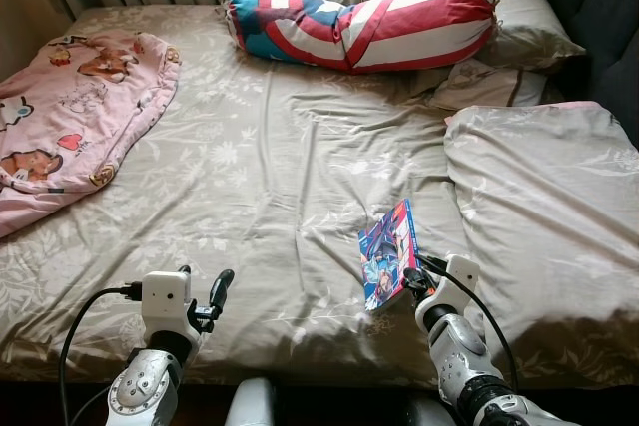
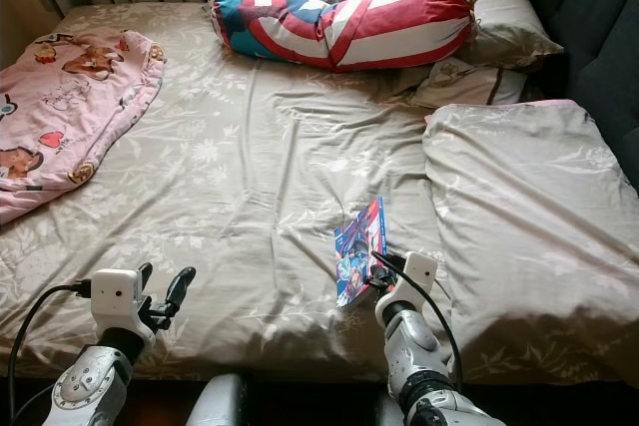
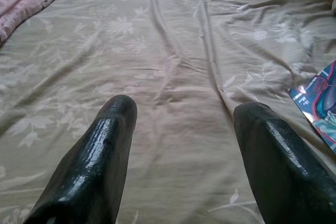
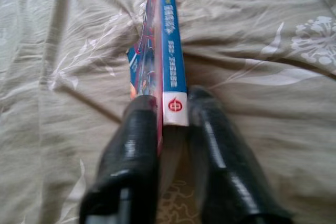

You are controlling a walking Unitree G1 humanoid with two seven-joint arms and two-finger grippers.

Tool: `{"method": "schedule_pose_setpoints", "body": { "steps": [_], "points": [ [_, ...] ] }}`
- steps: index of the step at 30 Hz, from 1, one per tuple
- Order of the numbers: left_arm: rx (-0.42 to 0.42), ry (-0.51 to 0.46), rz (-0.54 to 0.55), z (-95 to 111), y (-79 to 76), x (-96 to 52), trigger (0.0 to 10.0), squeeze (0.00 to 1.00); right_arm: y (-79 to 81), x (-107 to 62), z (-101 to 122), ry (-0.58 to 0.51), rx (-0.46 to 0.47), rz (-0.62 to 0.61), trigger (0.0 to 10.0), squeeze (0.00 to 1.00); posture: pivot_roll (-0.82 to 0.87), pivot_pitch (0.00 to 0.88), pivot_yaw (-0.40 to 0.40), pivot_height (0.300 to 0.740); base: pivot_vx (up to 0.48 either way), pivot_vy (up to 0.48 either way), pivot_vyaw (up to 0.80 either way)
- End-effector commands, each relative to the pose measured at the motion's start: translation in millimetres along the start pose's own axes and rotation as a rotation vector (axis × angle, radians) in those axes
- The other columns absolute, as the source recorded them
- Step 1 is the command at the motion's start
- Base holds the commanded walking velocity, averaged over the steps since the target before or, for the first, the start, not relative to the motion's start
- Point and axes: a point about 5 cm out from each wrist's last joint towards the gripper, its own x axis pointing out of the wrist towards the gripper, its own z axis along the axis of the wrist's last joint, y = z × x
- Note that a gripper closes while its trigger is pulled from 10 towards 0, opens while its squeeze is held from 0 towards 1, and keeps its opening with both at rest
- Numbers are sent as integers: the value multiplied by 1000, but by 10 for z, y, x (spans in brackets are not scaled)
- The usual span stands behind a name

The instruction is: Clean up the room

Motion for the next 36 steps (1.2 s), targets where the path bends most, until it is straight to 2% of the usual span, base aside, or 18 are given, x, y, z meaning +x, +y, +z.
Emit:
{"method": "schedule_pose_setpoints", "body": {
  "steps": [1,7,8,10,16,19,25,26,28,32,35,36],
  "points": [
    [15,21,-3,-17,13,-32,10000,0,-35,-17,-30,2,-3,-25,10000,765,97,173,45,647,0,0,0],
    [12,23,-8,-16,8,-28,10000,0,-144,-16,69,-36,-21,-93,10000,741,95,173,45,647,0,0,0],
    [10,22,-10,-17,2,-25,10000,0,-203,-22,107,-52,-28,-132,10000,0,93,174,45,647,0,0,0],
    [6,21,-14,-16,-16,-17,10000,0,-293,-40,147,-74,-20,-179,10000,0,90,173,45,647,0,0,0],
    [2,21,-16,-19,-25,-6,10000,0,-372,-61,182,-95,-15,-207,10000,0,87,170,43,647,0,0,0],
    [-8,31,-24,-50,-40,31,10000,0,-329,-72,121,-82,-61,-166,10000,0,70,159,35,647,0,0,0],
    [-40,91,10,-209,26,133,10000,0,-196,-143,-115,-42,-186,-20,10000,0,43,129,20,647,0,0,0],
    [-48,116,14,-266,38,170,10000,0,-200,-171,-172,-27,-242,-10,10000,0,33,121,16,657,0,0,0],
    [-54,136,12,-315,42,196,10000,0,-216,-198,-223,-15,-244,-8,10000,0,29,118,15,667,0,0,0],
    [-62,217,0,-488,8,271,10000,0,-344,-283,-359,49,-258,-34,10000,0,6,80,2,692,0,0,0],
    [-46,336,-12,-723,-49,279,10000,0,-464,-353,-452,106,-279,-63,10000,0,4,48,-14,717,0,0,0],
    [-40,348,-15,-746,-55,280,10000,0,-470,-356,-455,108,-284,-63,10000,0,4,48,-14,722,0,0,0]
  ]
}}
